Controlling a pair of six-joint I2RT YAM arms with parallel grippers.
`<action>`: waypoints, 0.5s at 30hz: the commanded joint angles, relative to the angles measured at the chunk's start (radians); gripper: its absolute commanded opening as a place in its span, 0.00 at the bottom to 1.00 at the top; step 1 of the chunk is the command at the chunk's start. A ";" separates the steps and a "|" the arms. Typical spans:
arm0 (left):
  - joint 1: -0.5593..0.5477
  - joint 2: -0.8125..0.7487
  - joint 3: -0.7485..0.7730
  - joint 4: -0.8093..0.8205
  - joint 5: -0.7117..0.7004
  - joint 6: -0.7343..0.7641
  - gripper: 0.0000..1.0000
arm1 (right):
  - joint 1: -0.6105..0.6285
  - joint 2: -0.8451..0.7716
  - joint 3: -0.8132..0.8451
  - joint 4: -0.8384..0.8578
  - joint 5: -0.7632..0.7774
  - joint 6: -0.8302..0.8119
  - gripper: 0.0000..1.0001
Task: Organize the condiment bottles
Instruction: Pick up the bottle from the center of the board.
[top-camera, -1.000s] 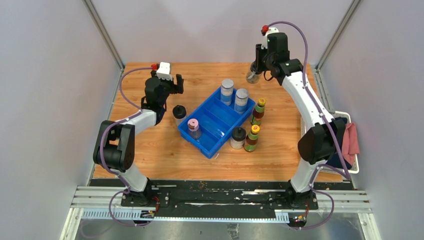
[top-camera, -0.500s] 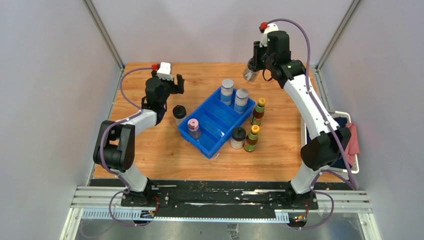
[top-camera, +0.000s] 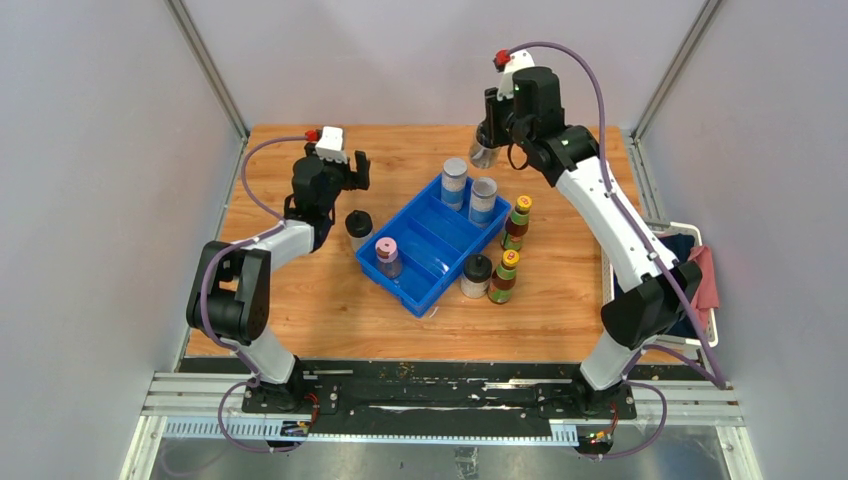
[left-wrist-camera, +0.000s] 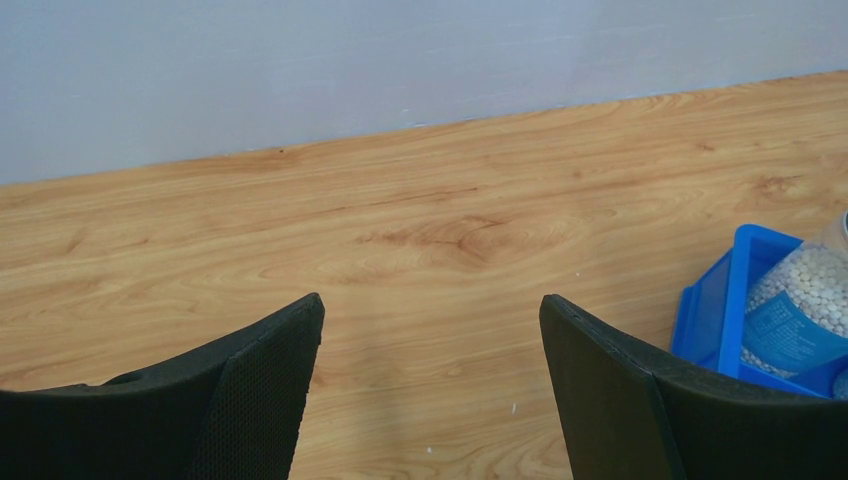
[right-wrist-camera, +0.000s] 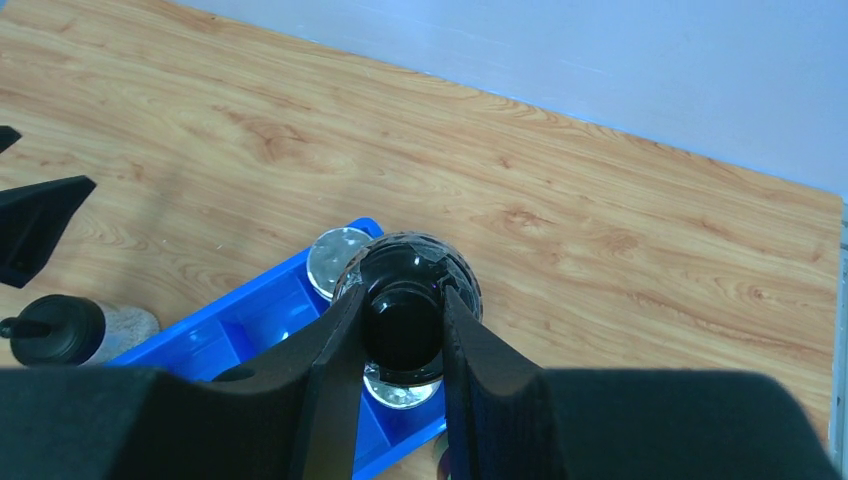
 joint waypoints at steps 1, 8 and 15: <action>-0.010 -0.042 -0.014 0.023 -0.007 -0.009 0.86 | 0.051 -0.056 0.003 0.017 0.040 -0.025 0.00; -0.017 -0.071 -0.021 0.023 -0.010 -0.014 0.86 | 0.126 -0.079 -0.029 0.017 0.071 -0.031 0.00; -0.026 -0.094 -0.032 0.020 -0.014 -0.021 0.86 | 0.194 -0.106 -0.072 0.018 0.099 -0.032 0.00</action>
